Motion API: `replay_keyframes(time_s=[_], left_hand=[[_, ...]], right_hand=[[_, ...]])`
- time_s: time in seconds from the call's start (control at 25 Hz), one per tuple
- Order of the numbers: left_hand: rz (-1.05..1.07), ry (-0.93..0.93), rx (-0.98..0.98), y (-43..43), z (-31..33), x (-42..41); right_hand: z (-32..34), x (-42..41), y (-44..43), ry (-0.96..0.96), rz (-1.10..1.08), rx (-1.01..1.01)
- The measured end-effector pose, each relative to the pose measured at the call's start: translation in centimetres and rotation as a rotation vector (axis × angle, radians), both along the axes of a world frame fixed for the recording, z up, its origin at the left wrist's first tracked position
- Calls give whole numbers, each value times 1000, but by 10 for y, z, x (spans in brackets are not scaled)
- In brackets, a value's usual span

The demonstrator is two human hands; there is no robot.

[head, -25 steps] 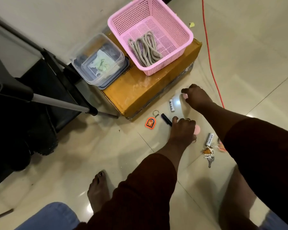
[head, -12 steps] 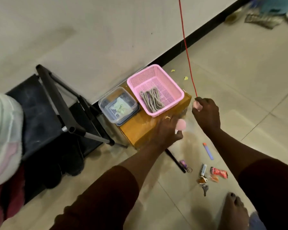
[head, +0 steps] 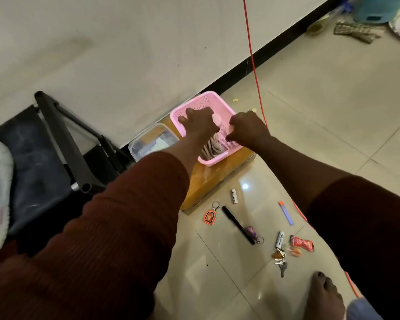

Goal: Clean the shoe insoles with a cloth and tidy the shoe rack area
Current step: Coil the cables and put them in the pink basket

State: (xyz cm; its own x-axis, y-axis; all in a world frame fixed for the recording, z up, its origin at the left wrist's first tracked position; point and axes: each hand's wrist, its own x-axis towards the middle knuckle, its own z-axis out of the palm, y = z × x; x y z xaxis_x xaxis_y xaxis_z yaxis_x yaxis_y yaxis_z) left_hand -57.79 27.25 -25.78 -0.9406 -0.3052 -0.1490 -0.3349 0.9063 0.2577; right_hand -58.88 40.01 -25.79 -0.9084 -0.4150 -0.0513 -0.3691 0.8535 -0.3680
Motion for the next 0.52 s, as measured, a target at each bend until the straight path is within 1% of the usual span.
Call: replay_keyframes(time_s=[0.08,0.16,0.28,0.36,0.52], left_hand=[[-51,-61,-50,1,-3,-13],[-145,-137,-123,3,-6,-22],[-204,-213,-138,8,-16,-25],[-206,-223,-140,11,-23,-21],[-159,-179,-95,13,-28,-9]], right_hand=[[-9,-5,-4,-22,67,119],[-14,-10,-7,-32,106,190],[-22,-12,-9,-1,138,279],[-26,-12,-11,15,166,327],[-26,-12,-14,-17,168,332]])
